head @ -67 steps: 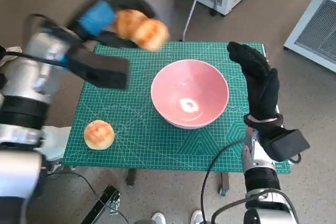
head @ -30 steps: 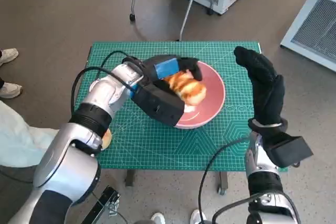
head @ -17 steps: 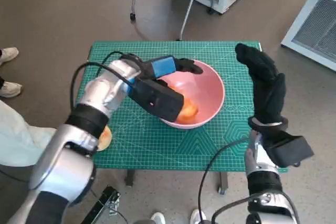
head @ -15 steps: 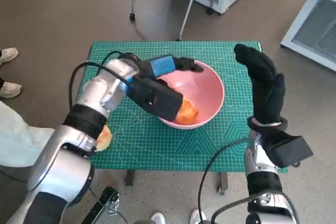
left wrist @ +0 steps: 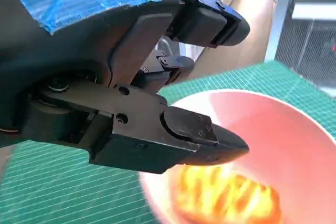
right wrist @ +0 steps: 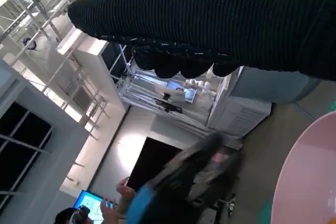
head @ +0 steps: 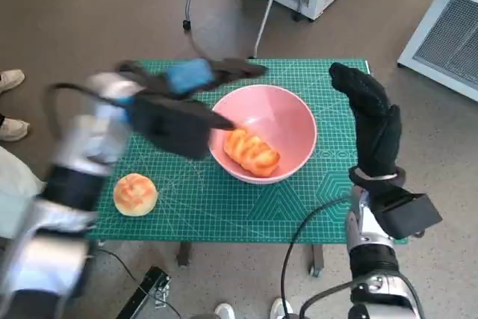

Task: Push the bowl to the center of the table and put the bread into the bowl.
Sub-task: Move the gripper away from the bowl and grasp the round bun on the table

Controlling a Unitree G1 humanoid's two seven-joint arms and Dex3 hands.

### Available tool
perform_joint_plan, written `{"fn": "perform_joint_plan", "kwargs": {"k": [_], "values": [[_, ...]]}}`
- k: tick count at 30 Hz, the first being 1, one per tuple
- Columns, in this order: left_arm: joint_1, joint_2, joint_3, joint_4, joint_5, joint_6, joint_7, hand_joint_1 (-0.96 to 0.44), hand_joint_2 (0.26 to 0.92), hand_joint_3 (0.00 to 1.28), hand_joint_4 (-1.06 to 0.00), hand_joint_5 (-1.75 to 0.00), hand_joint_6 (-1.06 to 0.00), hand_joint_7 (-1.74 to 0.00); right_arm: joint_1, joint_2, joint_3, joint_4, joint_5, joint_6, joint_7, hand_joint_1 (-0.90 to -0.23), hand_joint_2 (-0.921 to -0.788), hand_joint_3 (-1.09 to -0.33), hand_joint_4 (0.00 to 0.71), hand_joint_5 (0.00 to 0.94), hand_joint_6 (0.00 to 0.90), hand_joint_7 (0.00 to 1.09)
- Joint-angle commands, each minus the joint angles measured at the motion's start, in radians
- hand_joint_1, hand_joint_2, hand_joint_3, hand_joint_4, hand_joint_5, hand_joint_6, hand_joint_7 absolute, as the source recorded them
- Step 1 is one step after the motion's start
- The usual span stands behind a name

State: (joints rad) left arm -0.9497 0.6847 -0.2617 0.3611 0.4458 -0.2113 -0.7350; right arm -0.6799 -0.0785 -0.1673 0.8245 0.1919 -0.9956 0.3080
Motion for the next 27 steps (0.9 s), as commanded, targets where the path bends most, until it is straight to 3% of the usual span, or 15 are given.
{"fn": "perform_joint_plan", "kwargs": {"k": [1,14,20,27], "values": [[0.107,0.132,0.095,-0.174,-0.063,0.039,-0.076,-0.03,0.857,0.00,-0.19,-0.01,-0.36,-0.05,0.024,0.007,0.007,0.001,0.005,0.017,0.009,-0.583,-0.921,-0.771,0.391,0.009,0.066,0.74],[0.478,0.379,0.328,-0.478,-0.122,0.177,-0.179,0.06,0.851,0.00,-0.21,-0.01,-0.37,-0.03,0.018,0.016,0.010,-0.012,0.041,0.054,0.040,-0.562,-0.921,-0.783,0.388,0.006,0.049,0.76],[0.626,0.414,0.402,-0.534,-0.134,0.191,-0.178,0.05,0.845,0.00,-0.20,0.00,-0.36,-0.02,0.013,0.012,0.011,-0.009,0.049,0.061,0.056,-0.549,-0.921,-0.787,0.388,0.006,0.043,0.77],[0.724,0.412,0.426,-0.546,-0.148,0.172,-0.164,0.05,0.836,0.00,-0.20,0.00,-0.36,-0.01,0.003,0.008,0.008,-0.008,0.062,0.080,0.080,-0.548,-0.921,-0.791,0.387,0.004,0.034,0.78]]}}
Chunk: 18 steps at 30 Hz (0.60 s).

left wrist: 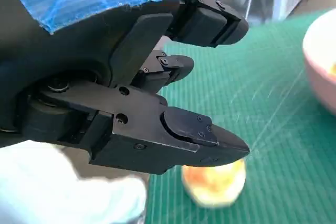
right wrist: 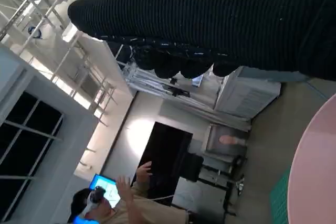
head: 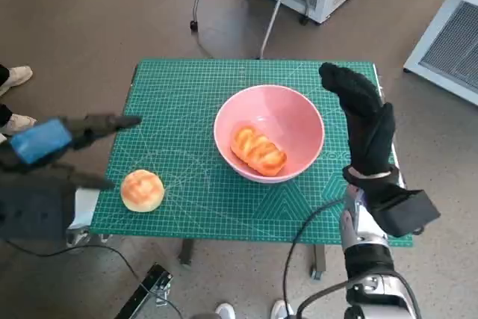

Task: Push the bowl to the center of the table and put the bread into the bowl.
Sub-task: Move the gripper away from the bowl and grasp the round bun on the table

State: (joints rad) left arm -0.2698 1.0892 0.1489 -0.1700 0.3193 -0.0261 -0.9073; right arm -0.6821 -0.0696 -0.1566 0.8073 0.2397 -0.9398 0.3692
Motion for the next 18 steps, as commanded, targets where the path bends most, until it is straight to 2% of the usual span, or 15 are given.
{"fn": "perform_joint_plan", "kwargs": {"k": [1,12,18], "values": [[0.051,0.006,0.013,-0.012,-0.023,-0.019,0.012,0.05,0.833,0.00,-0.20,0.00,-0.36,-0.01,0.005,0.000,-0.003,0.008,0.017,0.027,0.023,-0.549,-0.921,-0.792,0.386,0.004,0.033,0.78],[0.072,-0.024,-0.065,0.037,0.003,-0.064,0.058,0.06,0.817,0.00,-0.21,0.00,-0.37,-0.01,0.000,0.005,-0.004,0.008,0.036,0.042,0.051,-0.568,-0.921,-0.789,0.386,0.004,0.022,0.80],[0.051,-0.054,-0.148,0.089,0.057,-0.074,0.092,0.05,0.818,0.00,-0.20,0.00,-0.36,0.00,0.002,0.001,-0.004,0.008,0.033,0.040,0.055,-0.567,-0.921,-0.786,0.390,0.006,0.020,0.80]]}}
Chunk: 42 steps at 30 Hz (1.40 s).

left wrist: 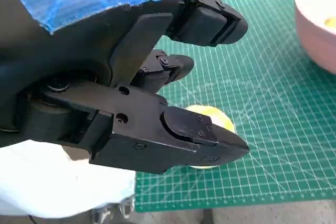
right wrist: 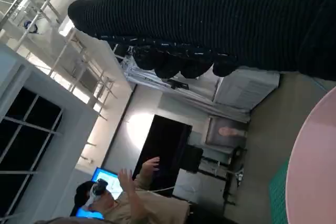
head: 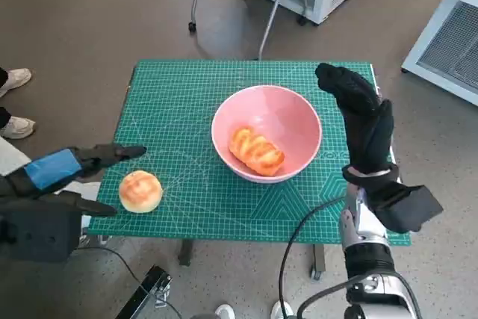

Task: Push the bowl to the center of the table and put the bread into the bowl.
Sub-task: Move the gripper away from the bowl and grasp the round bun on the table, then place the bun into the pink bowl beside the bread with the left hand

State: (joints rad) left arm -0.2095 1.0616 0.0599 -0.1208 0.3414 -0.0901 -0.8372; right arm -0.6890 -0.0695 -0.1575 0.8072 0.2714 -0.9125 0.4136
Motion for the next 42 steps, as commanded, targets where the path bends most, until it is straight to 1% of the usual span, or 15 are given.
{"fn": "perform_joint_plan", "kwargs": {"k": [1,9,15,21,25,26,27,28,29,30,31,32,36,39,42], "values": [[-0.016,-0.035,-0.076,0.056,0.047,-0.014,0.029,0.05,0.818,0.00,-0.20,0.00,-0.36,0.00,0.010,0.000,-0.004,0.008,0.001,0.013,0.011,-0.566,-0.921,-0.786,0.391,0.006,0.020,0.80],[-0.074,-0.101,-0.200,0.189,0.147,-0.049,0.088,0.02,0.823,0.00,-0.19,0.00,-0.36,0.00,0.015,-0.007,-0.006,0.005,-0.005,0.011,0.007,-0.566,-0.921,-0.785,0.393,0.007,0.018,0.81],[-0.119,-0.150,-0.286,0.303,0.233,-0.082,0.151,0.02,0.826,0.00,-0.21,-0.01,-0.39,-0.02,0.018,-0.015,-0.008,0.002,-0.012,0.007,0.001,-0.565,-0.921,-0.784,0.393,0.007,0.018,0.81],[-0.167,-0.172,-0.360,0.425,0.319,-0.153,0.245,0.05,0.865,0.02,-0.36,-0.06,-0.52,-0.07,0.022,-0.019,-0.009,-0.006,-0.013,0.006,-0.001,-0.563,-0.921,-0.784,0.394,0.007,0.019,0.81],[-0.205,-0.172,-0.403,0.508,0.381,-0.222,0.324,0.08,0.905,0.04,-0.54,-0.10,-0.67,-0.14,0.023,-0.017,-0.011,-0.005,-0.013,0.007,-0.004,-0.564,-0.921,-0.783,0.394,0.007,0.020,0.81],[-0.214,-0.171,-0.412,0.526,0.393,-0.238,0.343,-0.01,0.908,0.06,-0.58,-0.12,-0.65,-0.38,0.023,-0.016,-0.011,-0.006,-0.013,0.006,-0.004,-0.564,-0.921,-0.783,0.394,0.007,0.020,0.80],[-0.225,-0.169,-0.422,0.545,0.409,-0.254,0.363,-0.13,0.913,0.13,-0.63,-0.15,-0.59,-0.76,0.024,-0.016,-0.011,-0.007,-0.012,0.006,-0.004,-0.565,-0.921,-0.783,0.395,0.007,0.020,0.80],[-0.233,-0.168,-0.429,0.561,0.419,-0.267,0.378,-0.08,0.916,0.16,-0.56,-0.57,-0.58,-0.97,0.025,-0.015,-0.011,-0.008,-0.012,0.006,-0.004,-0.565,-0.921,-0.782,0.395,0.007,0.020,0.80],[-0.244,-0.165,-0.434,0.575,0.429,-0.278,0.390,-0.07,0.917,0.17,-0.53,-0.72,-0.57,-1.05,0.026,-0.014,-0.011,-0.009,-0.012,0.006,-0.004,-0.565,-0.921,-0.782,0.395,0.007,0.021,0.80],[-0.253,-0.163,-0.439,0.587,0.435,-0.288,0.400,-0.04,0.918,0.18,-0.52,-0.94,-0.56,-1.14,0.027,-0.014,-0.011,-0.009,-0.011,0.005,-0.004,-0.567,-0.921,-0.782,0.395,0.007,0.021,0.80],[-0.265,-0.158,-0.438,0.596,0.434,-0.296,0.402,-0.03,0.919,0.18,-0.51,-1.08,-0.55,-1.20,0.028,-0.013,-0.012,-0.009,-0.011,0.005,-0.003,-0.568,-0.921,-0.781,0.395,0.007,0.021,0.80],[-0.275,-0.154,-0.437,0.604,0.433,-0.303,0.404,-0.02,0.920,0.17,-0.54,-1.18,-0.56,-1.18,0.028,-0.013,-0.012,-0.009,-0.010,0.004,-0.003,-0.571,-0.921,-0.780,0.395,0.007,0.022,0.80],[-0.305,-0.132,-0.392,0.586,0.366,-0.319,0.371,0.00,0.919,0.13,-0.60,-1.31,-0.59,-1.10,0.028,-0.012,-0.015,-0.007,-0.006,0.004,-0.001,-0.578,-0.921,-0.777,0.394,0.007,0.023,0.80],[-0.323,-0.120,-0.335,0.544,0.291,-0.309,0.334,0.00,0.917,0.12,-0.62,-1.34,-0.62,-1.06,0.024,-0.012,-0.017,-0.004,-0.003,0.006,0.001,-0.582,-0.921,-0.773,0.395,0.007,0.025,0.80],[-0.343,-0.114,-0.288,0.508,0.237,-0.294,0.308,0.00,0.919,0.09,-0.62,-1.31,-0.66,-1.06,0.024,-0.011,-0.017,-0.005,-0.006,0.007,-0.001,-0.572,-0.921,-0.774,0.394,0.006,0.025,0.80]]}}
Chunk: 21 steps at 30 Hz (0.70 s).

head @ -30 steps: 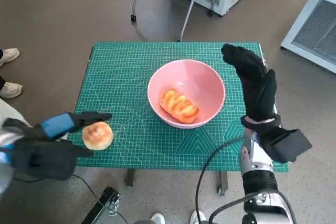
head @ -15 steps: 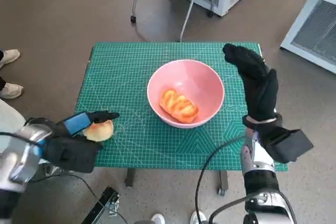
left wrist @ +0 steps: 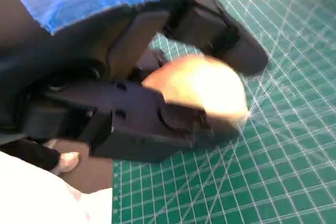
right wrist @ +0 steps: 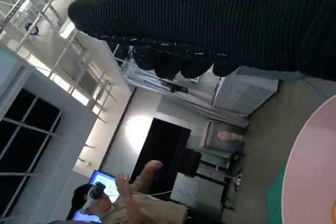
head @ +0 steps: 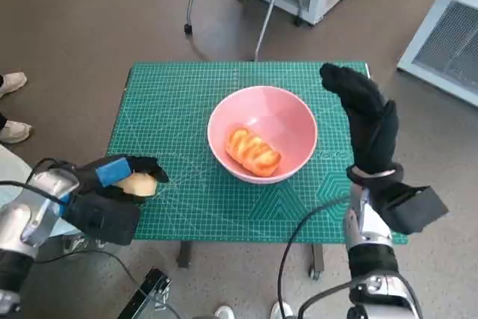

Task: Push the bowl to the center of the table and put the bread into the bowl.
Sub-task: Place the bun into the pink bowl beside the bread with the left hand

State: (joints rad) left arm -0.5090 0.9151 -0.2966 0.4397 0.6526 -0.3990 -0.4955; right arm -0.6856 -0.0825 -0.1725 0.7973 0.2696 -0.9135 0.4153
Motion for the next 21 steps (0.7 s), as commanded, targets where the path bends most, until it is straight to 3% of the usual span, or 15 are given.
{"fn": "perform_joint_plan", "kwargs": {"k": [1,10,17,21], "values": [[-0.058,0.033,0.091,-0.068,-0.097,0.022,-0.038,0.00,0.919,0.09,-0.62,-1.31,-0.67,-1.06,0.019,0.002,-0.003,0.008,-0.005,0.008,-0.003,-0.569,-0.921,-0.775,0.394,0.006,0.025,0.80],[-0.191,0.014,0.193,-0.178,-0.180,0.027,-0.020,0.00,0.920,0.08,-0.59,-1.27,-0.70,-1.09,0.013,0.000,-0.003,0.018,-0.015,0.009,-0.009,-0.554,-0.921,-0.780,0.394,0.006,0.026,0.79],[-0.371,-0.081,0.156,-0.256,-0.136,0.085,-0.011,0.00,0.920,0.11,-0.56,-1.35,-0.67,-1.08,0.008,0.000,0.000,0.024,-0.019,0.008,-0.008,-0.554,-0.921,-0.782,0.393,0.005,0.025,0.80],[-0.468,-0.172,0.102,-0.199,-0.099,0.055,0.042,0.00,0.920,0.09,-0.57,-1.35,-0.71,-1.02,0.006,-0.001,0.000,0.029,-0.017,0.007,-0.003,-0.554,-0.921,-0.782,0.393,0.005,0.024,0.80]]}}
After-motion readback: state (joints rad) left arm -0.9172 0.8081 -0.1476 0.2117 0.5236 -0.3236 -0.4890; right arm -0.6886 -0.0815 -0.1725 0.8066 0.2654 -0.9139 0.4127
